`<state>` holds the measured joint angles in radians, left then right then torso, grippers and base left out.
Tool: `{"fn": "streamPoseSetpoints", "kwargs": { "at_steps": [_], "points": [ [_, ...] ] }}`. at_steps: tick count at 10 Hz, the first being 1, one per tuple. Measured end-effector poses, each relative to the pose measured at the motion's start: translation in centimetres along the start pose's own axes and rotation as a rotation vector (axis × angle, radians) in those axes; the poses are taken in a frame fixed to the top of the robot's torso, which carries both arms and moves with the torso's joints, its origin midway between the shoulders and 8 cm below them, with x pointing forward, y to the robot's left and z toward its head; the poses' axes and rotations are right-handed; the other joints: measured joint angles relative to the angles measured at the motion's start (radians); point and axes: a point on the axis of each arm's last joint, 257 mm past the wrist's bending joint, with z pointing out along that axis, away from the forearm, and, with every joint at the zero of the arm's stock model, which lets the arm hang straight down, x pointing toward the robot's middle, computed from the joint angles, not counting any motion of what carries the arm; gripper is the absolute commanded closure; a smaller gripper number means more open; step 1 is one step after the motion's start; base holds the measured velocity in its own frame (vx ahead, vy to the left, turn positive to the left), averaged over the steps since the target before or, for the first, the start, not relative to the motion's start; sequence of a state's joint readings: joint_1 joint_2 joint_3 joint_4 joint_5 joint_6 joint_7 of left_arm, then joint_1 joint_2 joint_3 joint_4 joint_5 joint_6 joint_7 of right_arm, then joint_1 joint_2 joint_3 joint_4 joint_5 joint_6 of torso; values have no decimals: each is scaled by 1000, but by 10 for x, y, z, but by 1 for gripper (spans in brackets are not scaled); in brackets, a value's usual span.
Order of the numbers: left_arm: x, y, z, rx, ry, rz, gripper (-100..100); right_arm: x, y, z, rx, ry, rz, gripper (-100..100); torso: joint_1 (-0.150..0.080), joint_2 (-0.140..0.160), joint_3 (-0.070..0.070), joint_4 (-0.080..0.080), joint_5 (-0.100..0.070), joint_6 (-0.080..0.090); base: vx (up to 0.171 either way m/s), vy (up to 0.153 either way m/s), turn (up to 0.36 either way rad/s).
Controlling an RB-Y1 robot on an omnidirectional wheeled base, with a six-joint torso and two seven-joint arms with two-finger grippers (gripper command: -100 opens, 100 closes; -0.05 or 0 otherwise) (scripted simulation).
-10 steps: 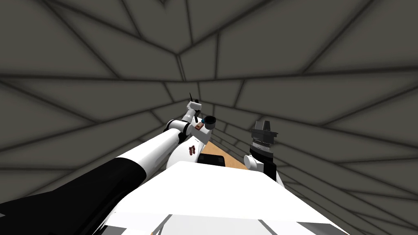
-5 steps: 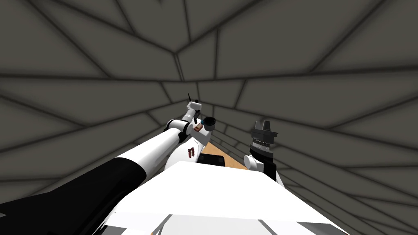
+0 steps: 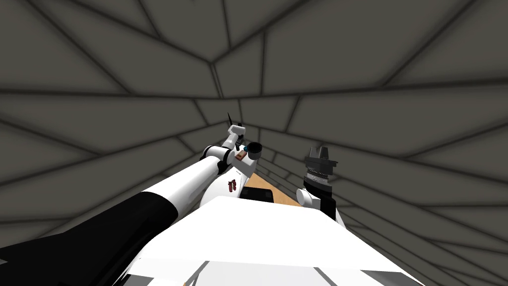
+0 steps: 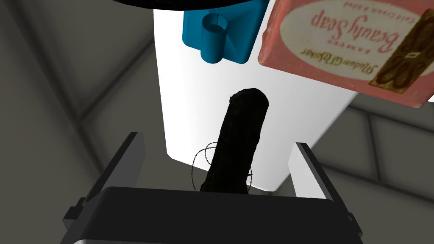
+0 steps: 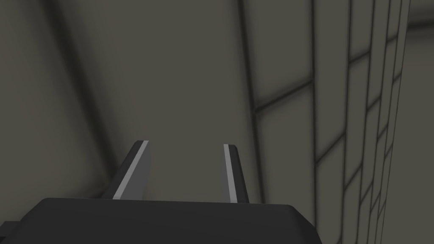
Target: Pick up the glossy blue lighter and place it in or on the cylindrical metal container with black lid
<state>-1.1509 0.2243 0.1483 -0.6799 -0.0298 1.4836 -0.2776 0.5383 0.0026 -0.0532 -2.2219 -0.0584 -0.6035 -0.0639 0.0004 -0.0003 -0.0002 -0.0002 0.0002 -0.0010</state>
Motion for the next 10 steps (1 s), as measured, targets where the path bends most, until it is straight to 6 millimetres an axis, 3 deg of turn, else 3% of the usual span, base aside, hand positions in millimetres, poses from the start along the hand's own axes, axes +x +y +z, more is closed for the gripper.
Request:
{"fn": "streamPoseSetpoints", "kwargs": {
  "at_steps": [9, 10],
  "points": [
    [48, 52, 16, -191, 112, 32, -100, 0, 0, 0, 0, 0, 0, 0, -1, -3, -2, -1, 0, 0, 25, -5, -42],
    [49, 53, 15, -196, 114, 33, 0, 0, 0, 0, 0, 0, 0, 0, -1, -2, -1, -1, 0, 0, 0, 0, 0]
  ]
}}
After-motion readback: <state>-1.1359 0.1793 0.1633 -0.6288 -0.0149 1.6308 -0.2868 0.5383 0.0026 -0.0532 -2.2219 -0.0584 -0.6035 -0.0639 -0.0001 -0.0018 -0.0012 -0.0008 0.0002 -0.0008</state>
